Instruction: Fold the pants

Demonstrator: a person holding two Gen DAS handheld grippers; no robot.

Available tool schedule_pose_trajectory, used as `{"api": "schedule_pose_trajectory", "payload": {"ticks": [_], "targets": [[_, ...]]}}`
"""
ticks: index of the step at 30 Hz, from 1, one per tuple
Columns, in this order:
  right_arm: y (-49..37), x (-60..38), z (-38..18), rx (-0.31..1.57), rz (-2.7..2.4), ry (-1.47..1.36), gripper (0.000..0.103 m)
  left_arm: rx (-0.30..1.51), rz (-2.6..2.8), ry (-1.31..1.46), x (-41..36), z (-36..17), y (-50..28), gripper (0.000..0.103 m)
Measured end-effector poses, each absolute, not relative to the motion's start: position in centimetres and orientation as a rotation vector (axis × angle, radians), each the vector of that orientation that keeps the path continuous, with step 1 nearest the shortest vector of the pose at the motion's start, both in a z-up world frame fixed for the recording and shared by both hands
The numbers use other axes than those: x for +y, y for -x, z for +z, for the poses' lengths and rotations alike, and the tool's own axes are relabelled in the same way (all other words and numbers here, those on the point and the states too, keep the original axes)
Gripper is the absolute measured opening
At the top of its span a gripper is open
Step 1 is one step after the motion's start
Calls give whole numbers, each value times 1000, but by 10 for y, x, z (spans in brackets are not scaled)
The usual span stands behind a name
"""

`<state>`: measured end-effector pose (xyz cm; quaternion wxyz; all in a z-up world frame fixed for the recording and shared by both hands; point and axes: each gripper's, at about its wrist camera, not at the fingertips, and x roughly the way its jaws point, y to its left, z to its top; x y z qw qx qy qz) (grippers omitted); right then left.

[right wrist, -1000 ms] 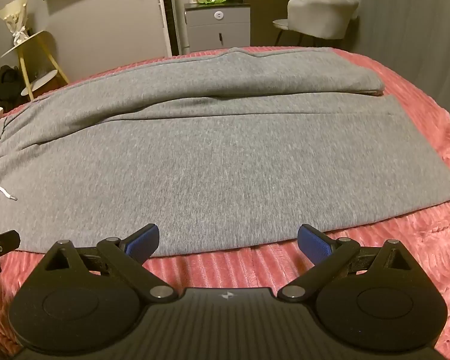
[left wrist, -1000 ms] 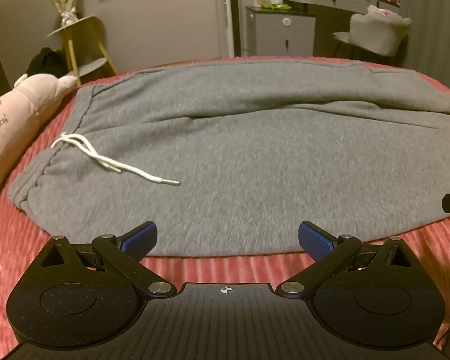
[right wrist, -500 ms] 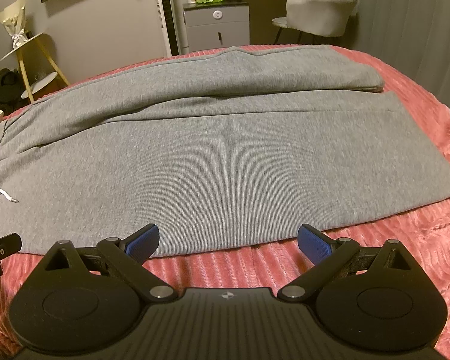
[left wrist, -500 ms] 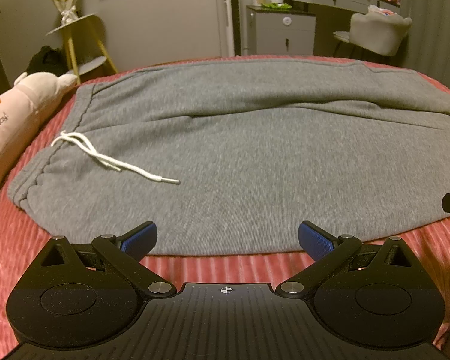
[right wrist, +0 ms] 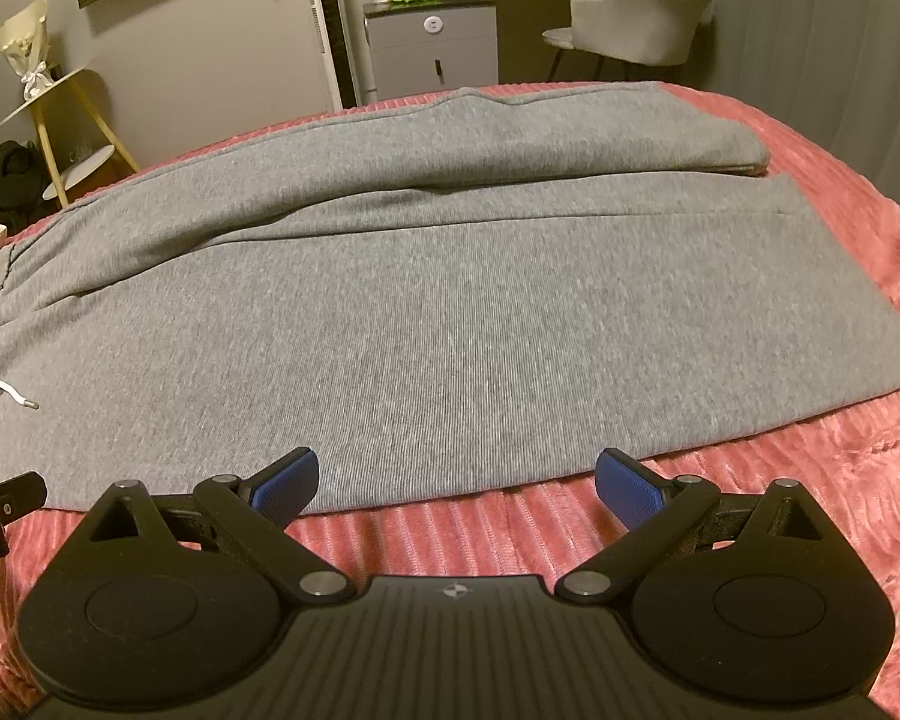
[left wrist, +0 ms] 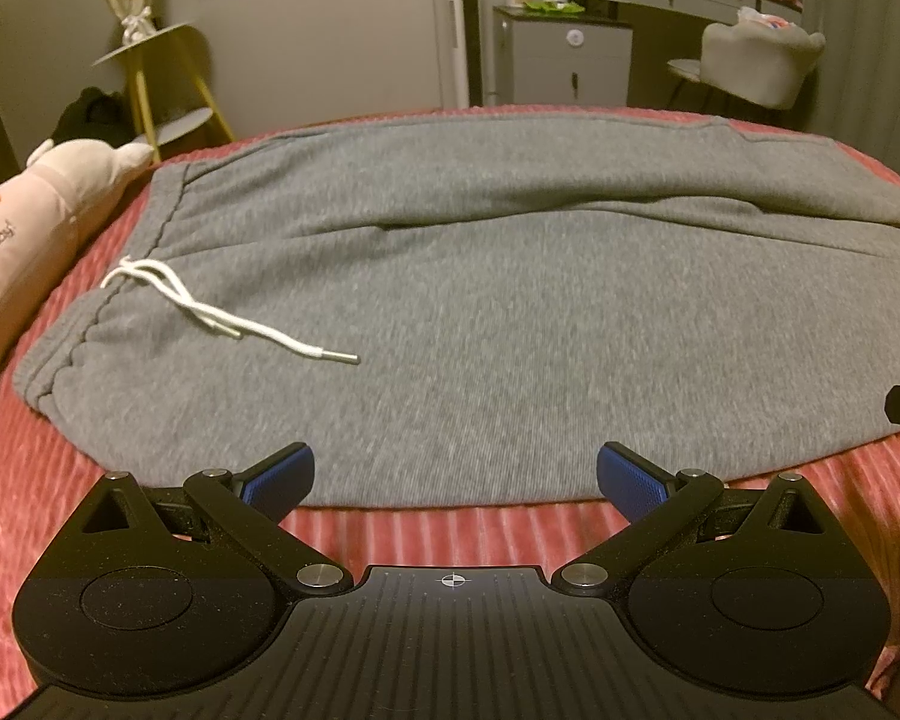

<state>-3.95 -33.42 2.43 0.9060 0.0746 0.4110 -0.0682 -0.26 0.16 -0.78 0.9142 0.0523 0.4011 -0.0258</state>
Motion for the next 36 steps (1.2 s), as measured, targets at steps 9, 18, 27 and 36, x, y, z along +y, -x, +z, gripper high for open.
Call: {"api": "schedule_pose_trajectory", "payload": {"ticks": [9, 18, 27, 36], "targets": [[40, -335, 24, 850, -141, -161, 99, 834, -51, -106, 1, -9, 1, 103], [40, -336, 24, 851, -141, -164, 99, 836, -53, -105, 2, -9, 2, 103], [40, -336, 24, 852, -140, -168, 99, 843, -54, -102, 3, -9, 1, 103], [40, -338, 24, 852, -139, -178, 99, 844, -54, -101, 3, -9, 1, 103]]}}
